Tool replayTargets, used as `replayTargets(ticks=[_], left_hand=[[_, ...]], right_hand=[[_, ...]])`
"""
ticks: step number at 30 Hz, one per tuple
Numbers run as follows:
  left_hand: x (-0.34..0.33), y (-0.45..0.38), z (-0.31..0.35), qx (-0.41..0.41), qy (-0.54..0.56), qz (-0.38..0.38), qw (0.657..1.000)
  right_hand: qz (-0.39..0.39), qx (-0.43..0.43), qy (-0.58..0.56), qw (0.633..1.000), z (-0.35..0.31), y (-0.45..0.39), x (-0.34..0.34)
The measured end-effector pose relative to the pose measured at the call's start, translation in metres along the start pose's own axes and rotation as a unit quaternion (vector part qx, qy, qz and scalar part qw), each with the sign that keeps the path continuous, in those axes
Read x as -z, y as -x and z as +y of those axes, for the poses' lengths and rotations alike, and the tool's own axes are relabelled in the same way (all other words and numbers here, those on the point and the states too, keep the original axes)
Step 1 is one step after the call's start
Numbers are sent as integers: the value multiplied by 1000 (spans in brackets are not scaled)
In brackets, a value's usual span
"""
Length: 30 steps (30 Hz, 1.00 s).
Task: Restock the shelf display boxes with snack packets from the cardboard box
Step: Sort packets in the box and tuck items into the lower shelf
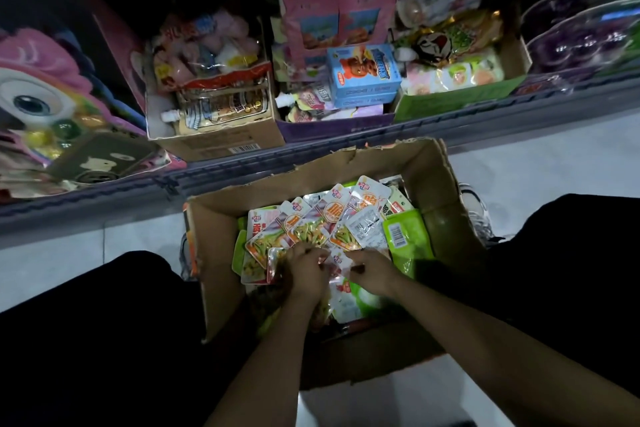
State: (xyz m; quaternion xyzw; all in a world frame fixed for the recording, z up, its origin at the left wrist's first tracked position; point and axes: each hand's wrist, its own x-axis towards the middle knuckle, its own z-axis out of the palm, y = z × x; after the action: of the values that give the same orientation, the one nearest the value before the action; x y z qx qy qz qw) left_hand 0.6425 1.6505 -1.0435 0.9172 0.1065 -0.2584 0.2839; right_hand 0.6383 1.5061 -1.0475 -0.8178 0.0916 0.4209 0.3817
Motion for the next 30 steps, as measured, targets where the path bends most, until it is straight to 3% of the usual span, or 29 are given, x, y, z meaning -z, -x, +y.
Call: replayTargets(ticks=[8, 13, 15, 20, 23, 30], left_hand=[[0, -2, 4, 16, 3, -8, 1000], [21, -12, 11, 106, 147, -55, 982], [33, -15, 16, 106, 188, -69, 974], [67, -13, 36, 117, 310, -24, 943], [91, -10, 51, 114, 348, -17, 930], [162, 19, 102, 51, 413, -28, 909]], right_hand=[[57, 0, -6, 998, 5, -8, -15], [137, -24, -37, 990, 4, -13, -7], [151, -22, -91, 984, -3, -11, 4], [165, -2, -225, 960, -39, -2, 35], [192, 31, -286, 938, -64, 11, 56], [229, 148, -264, 925, -127, 72, 120]])
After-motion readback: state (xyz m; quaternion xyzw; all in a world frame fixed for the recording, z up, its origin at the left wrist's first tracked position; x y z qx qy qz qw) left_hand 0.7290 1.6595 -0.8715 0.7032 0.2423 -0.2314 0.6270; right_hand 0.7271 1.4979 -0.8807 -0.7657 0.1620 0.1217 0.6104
